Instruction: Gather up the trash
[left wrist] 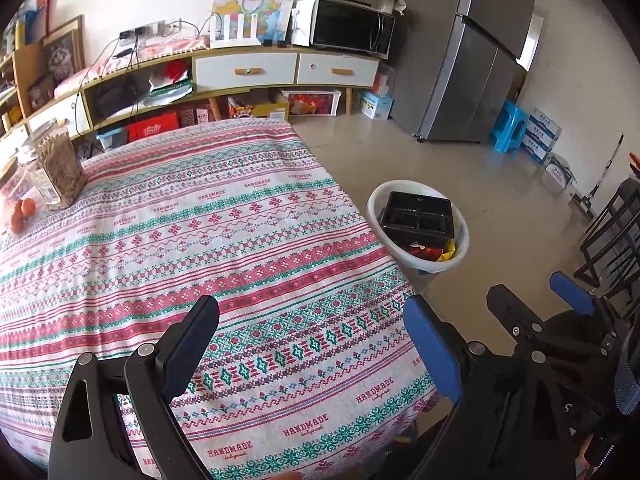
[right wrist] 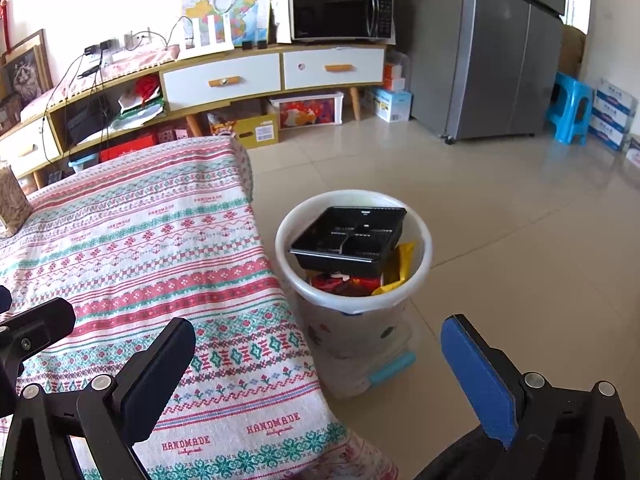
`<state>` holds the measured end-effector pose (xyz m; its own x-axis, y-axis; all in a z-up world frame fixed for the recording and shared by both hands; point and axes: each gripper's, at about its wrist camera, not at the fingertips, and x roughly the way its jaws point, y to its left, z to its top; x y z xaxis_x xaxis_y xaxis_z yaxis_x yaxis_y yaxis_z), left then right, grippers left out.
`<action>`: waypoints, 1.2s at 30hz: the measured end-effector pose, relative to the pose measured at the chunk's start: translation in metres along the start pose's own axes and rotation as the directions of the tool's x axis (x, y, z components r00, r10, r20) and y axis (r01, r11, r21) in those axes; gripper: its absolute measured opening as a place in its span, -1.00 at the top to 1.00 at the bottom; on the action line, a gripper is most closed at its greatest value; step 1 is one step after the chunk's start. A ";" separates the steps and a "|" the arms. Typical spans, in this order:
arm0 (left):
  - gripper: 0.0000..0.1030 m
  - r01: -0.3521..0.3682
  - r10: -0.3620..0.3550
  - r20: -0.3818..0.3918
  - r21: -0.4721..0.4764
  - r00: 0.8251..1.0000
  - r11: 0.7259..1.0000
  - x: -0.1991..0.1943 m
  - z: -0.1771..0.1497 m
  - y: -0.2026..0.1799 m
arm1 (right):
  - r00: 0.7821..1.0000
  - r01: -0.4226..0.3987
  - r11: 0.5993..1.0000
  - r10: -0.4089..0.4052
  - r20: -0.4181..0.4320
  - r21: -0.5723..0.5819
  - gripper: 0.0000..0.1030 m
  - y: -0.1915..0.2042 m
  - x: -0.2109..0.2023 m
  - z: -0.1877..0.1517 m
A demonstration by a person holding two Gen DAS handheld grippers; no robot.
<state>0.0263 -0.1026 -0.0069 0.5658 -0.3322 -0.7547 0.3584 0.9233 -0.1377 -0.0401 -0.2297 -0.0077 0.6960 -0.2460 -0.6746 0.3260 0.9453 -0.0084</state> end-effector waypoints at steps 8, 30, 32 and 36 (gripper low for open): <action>-0.84 -0.001 0.001 -0.001 0.001 1.000 1.000 0.000 -0.001 0.001 | 1.000 0.000 1.000 0.000 -0.001 -0.003 -0.96 0.000 0.001 0.001; -0.84 -0.014 0.014 -0.005 0.002 1.000 1.000 0.000 0.000 0.003 | 1.000 -0.003 1.000 0.003 -0.005 -0.010 -0.96 0.002 0.002 0.001; -0.84 -0.016 0.016 -0.005 0.002 1.000 1.000 0.000 0.000 0.002 | 1.000 -0.006 1.000 0.006 -0.005 -0.013 -0.96 0.002 0.002 0.001; -0.84 -0.019 0.019 -0.006 0.001 1.000 1.000 0.001 0.000 0.003 | 1.000 -0.006 1.000 0.005 -0.006 -0.016 -0.96 0.002 0.003 0.002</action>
<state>0.0277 -0.0999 -0.0078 0.5679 -0.3130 -0.7612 0.3481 0.9294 -0.1225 -0.0365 -0.2289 -0.0086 0.6941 -0.2396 -0.6788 0.3121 0.9499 -0.0162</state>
